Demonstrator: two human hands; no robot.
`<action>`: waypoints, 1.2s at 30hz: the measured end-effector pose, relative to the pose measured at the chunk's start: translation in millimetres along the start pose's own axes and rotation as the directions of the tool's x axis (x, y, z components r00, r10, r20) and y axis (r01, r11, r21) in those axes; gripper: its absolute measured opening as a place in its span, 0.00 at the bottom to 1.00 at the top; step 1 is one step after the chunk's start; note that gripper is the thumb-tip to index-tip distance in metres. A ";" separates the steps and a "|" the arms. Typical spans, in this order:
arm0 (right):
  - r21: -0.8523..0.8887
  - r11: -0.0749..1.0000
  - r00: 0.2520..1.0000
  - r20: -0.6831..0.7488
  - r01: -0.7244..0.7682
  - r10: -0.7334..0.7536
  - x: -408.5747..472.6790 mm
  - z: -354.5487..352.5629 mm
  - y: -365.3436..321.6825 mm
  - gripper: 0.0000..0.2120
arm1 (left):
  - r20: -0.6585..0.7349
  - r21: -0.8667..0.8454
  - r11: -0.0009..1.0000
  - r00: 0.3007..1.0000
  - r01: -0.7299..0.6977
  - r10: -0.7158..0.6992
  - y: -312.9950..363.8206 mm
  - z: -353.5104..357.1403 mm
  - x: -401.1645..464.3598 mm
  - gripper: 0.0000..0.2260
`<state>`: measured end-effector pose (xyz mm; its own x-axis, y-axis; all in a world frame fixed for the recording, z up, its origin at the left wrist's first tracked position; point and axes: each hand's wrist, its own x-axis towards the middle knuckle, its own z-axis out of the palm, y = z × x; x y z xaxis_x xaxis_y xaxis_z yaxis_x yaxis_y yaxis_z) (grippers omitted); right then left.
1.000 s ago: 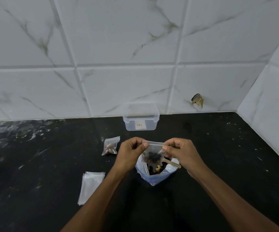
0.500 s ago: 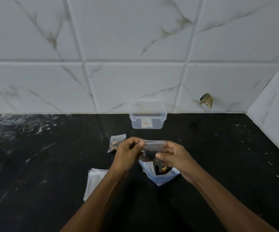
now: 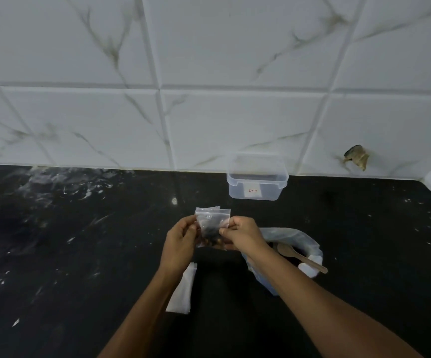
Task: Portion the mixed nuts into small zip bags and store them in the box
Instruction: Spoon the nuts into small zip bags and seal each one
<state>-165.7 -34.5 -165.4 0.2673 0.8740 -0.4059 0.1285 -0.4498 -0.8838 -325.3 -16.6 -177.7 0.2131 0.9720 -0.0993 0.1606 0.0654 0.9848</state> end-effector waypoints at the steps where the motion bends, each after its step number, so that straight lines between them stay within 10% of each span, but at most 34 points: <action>1: 0.019 1.000 1.000 -0.020 -0.016 0.016 7.4 6.4 4.2 0.06 | 0.009 0.002 1.000 1.000 0.013 -0.013 -0.9 -0.2 0.3 0.14; 27: -0.256 0.952 0.954 -0.287 -0.165 0.089 66.5 57.5 42.6 0.07 | -0.025 0.331 0.910 0.966 0.251 -0.258 -16.1 -16.8 36.0 0.06; 36: -0.401 0.899 0.983 -0.018 -0.176 0.185 -6.6 72.3 40.8 0.04 | -0.115 0.423 0.830 0.930 0.363 -0.348 -24.3 -51.0 -14.6 0.21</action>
<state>-231.3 -45.3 -215.6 0.3039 0.7724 -0.5577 0.4516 -0.6322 -0.6296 -381.4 -20.8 -193.0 0.0313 0.9077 -0.4185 0.6183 0.3114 0.7217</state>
